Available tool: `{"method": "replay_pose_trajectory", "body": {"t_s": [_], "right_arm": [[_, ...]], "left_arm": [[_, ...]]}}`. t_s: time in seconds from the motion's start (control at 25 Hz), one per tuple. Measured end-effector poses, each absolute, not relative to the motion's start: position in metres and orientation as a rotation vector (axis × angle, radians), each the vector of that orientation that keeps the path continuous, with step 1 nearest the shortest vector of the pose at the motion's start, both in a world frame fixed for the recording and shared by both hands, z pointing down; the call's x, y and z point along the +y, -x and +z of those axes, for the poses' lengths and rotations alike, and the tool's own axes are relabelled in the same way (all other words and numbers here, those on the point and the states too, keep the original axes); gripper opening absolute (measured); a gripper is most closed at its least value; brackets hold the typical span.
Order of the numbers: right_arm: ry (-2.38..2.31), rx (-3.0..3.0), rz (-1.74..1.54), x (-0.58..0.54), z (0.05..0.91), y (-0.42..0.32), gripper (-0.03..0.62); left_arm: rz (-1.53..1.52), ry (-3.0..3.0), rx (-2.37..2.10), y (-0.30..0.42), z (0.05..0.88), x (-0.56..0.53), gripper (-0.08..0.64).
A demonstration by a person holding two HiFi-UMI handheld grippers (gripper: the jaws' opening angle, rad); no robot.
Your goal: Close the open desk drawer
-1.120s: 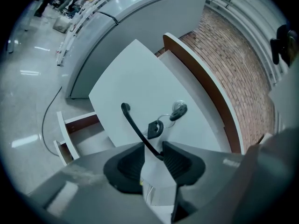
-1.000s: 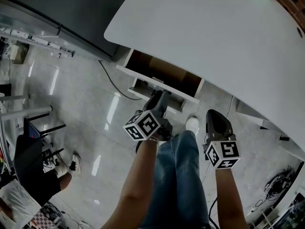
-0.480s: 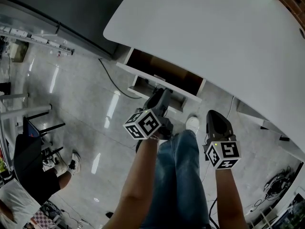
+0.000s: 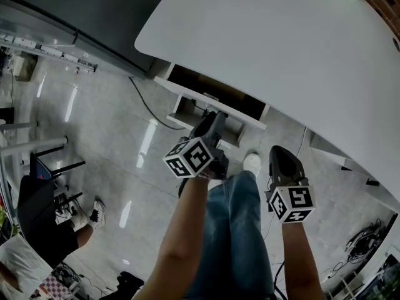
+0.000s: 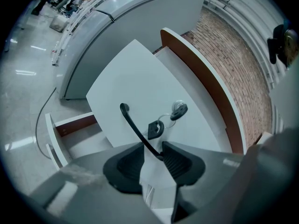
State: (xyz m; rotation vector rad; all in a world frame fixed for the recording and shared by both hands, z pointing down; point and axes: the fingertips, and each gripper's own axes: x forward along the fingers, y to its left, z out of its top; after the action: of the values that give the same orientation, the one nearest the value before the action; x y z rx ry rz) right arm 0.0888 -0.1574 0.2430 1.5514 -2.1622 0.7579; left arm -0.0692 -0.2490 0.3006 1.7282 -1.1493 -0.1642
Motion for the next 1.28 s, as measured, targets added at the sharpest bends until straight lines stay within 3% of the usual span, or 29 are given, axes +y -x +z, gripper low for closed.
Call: {"method": "replay_pose_trajectory", "body": {"t_s": [1.28], "right_arm": [[-1.653, -2.141, 0.771, -0.178, 0.241, -0.117, -0.002]], "left_arm": [[-0.170, -1.730, -1.186, 0.041, 0.298, -0.301, 0.127]]}}
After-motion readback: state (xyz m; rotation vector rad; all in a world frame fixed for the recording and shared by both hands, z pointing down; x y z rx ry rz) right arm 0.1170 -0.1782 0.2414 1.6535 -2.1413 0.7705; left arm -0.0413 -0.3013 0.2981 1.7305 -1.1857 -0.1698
